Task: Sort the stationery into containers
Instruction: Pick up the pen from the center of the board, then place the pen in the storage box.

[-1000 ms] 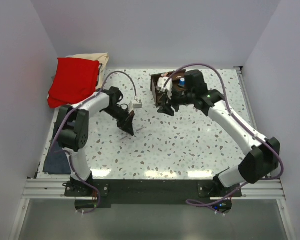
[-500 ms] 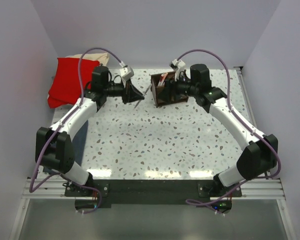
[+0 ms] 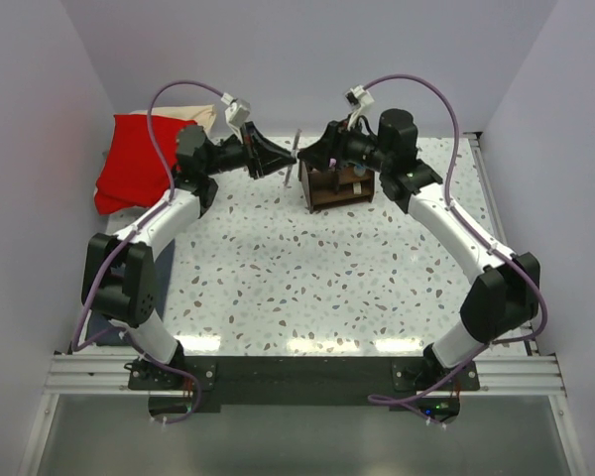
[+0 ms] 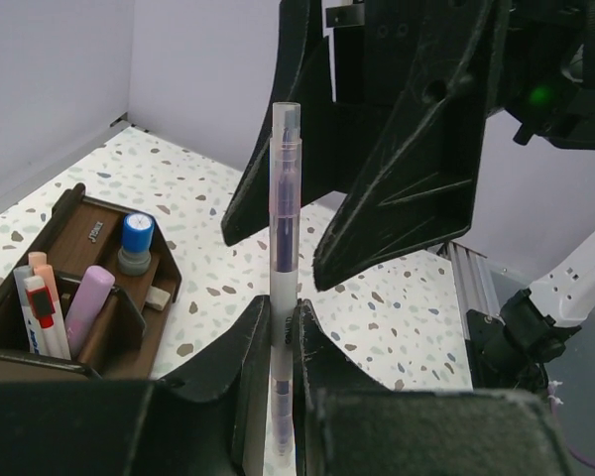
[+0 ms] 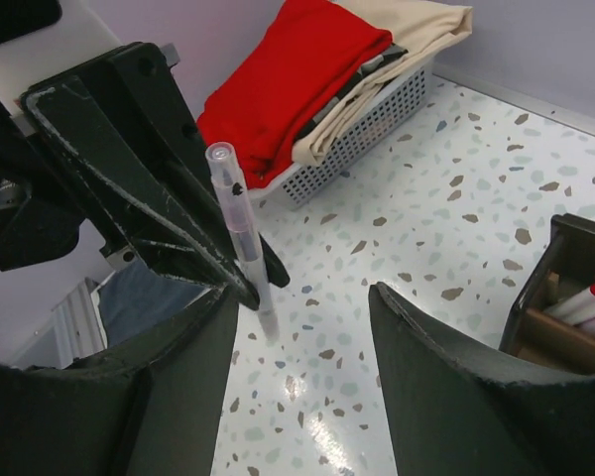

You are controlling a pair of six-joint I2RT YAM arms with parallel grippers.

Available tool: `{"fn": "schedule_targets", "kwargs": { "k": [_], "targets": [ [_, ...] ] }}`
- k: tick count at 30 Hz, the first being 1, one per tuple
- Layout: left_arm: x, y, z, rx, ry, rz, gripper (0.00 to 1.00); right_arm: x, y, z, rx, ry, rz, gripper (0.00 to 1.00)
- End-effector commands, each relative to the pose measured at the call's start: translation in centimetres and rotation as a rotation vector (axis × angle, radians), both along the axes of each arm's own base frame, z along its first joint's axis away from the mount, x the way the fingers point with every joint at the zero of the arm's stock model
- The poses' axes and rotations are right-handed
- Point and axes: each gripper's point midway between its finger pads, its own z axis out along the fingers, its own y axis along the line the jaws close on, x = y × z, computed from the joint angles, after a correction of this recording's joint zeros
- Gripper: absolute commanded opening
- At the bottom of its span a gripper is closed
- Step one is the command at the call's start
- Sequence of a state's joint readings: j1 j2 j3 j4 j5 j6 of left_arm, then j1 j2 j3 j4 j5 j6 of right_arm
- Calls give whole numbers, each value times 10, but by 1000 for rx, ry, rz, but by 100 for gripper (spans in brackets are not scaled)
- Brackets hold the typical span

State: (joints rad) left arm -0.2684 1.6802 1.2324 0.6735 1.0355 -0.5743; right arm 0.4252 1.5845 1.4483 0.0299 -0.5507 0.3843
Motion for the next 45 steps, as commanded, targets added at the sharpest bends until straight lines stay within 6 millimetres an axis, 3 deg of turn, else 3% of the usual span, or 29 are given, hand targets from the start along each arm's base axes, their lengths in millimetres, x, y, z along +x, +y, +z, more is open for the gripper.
{"fn": "schedule_targets", "kwargs": {
  "k": [1, 7, 11, 18, 26, 34, 35, 36, 37, 38, 41, 45],
  "targets": [
    [-2, 2, 32, -47, -79, -1, 0, 4, 9, 42, 93, -91, 30, 59],
    [-5, 2, 27, -40, -64, -3, 0, 3, 14, 43, 110, -90, 55, 55],
    [-7, 0, 23, -37, -52, -6, 0, -10, 25, 51, 126, -113, 111, 47],
    [-5, 0, 23, -45, -48, -5, 0, -27, 32, 56, 124, -123, 153, 44],
    [-5, -1, 23, -47, -46, -8, 0, -24, 35, 54, 115, -137, 151, 16],
    [-4, -2, 19, -43, -44, -15, 0, -15, 40, 48, 111, -135, 144, 11],
    [-4, -2, 18, -42, -41, -15, 0, -15, 41, 49, 111, -142, 148, 9],
    [-3, -2, 17, -41, -38, -14, 0, -12, 41, 48, 109, -143, 145, 0],
    [-2, -2, 16, -40, -36, -13, 0, -10, 42, 47, 107, -143, 138, 0],
    [-1, -2, 14, -37, -27, -6, 2, -9, 42, 47, 106, -146, 138, 0],
    [8, -1, 7, -19, -22, 24, 38, -6, 45, 43, 99, -152, 145, 0],
    [20, 4, 1, 53, -56, 62, 55, 2, 41, 42, 71, -191, 134, 0]
  ]
}}
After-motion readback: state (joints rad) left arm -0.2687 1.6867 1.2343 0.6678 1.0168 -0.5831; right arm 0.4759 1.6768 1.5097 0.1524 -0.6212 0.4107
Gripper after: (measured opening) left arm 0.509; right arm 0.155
